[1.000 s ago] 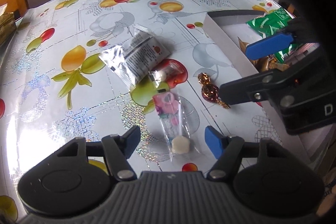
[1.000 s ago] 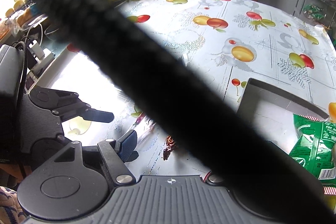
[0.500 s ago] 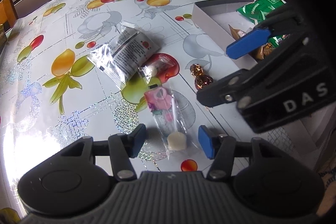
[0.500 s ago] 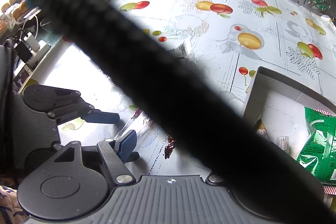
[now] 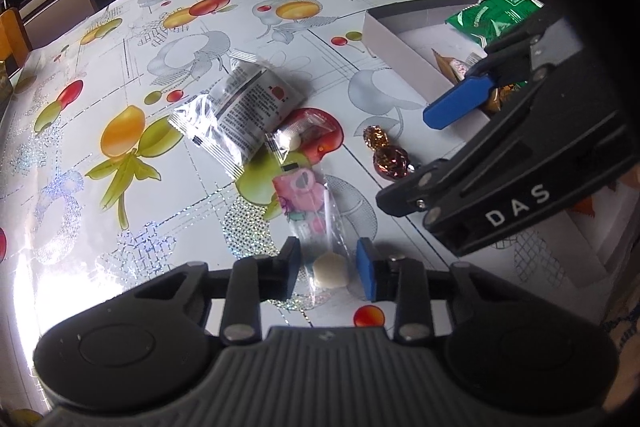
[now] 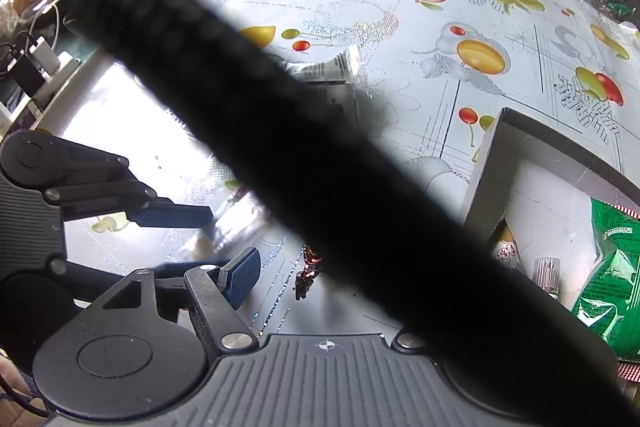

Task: Organize snacks
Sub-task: 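Move left tool onto the pink candy stick while right tool approaches the wrapped chocolate, then close left tool on the pink candy stick while right tool grasps the wrapped chocolate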

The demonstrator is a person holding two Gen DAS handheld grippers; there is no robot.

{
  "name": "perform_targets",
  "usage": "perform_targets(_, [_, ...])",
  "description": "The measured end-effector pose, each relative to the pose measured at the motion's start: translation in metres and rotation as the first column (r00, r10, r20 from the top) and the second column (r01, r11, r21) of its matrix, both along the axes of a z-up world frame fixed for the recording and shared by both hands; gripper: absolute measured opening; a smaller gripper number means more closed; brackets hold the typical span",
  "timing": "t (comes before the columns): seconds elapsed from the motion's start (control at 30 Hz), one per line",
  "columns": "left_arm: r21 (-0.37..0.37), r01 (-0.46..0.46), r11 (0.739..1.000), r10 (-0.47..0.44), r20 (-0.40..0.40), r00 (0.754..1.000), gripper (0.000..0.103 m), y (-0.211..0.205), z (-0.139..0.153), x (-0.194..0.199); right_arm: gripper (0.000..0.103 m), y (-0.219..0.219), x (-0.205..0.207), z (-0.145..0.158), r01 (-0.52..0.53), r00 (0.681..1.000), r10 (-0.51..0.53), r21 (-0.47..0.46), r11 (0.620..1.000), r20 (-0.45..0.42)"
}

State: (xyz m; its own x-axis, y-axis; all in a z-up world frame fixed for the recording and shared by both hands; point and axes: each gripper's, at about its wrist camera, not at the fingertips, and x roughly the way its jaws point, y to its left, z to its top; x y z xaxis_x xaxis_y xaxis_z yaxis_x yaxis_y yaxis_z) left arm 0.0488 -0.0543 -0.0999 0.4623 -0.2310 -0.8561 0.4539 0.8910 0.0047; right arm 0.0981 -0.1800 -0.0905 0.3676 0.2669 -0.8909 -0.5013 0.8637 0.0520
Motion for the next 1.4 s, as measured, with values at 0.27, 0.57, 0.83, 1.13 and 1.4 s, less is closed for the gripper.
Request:
perform_targets(0.27, [-0.004,-0.001,1.0,0.0,-0.014,1.0,0.018,0.003,0.001,-0.001,0.072,0.0,0.001,-0.002,0.003,1.0,-0.003,-0.004,1.0,-0.003])
perform_targets(0.57, [-0.009,-0.032,0.999,0.032,-0.019,0.999,0.017,0.011,0.001,-0.003,0.072,0.004,0.002,-0.006,-0.004,1.0,0.003,-0.007,1.0,-0.007])
perform_targets(0.83, [-0.005,-0.047,0.999,0.047,-0.019,0.999,0.017,0.018,0.003,-0.006,0.066,0.009,0.005,-0.011,0.002,1.0,-0.002,0.005,1.0,-0.006])
perform_targets(1.13, [-0.006,-0.075,0.997,0.075,-0.009,0.997,0.017,0.028,0.006,-0.008,0.034,0.017,0.004,-0.009,-0.046,0.998,0.046,-0.018,0.999,0.034])
perform_targets(1.4, [-0.013,-0.066,0.998,0.066,0.0,0.998,0.017,0.026,0.008,-0.009,0.033,0.016,-0.001,-0.01,-0.049,0.998,0.05,-0.03,0.998,0.037])
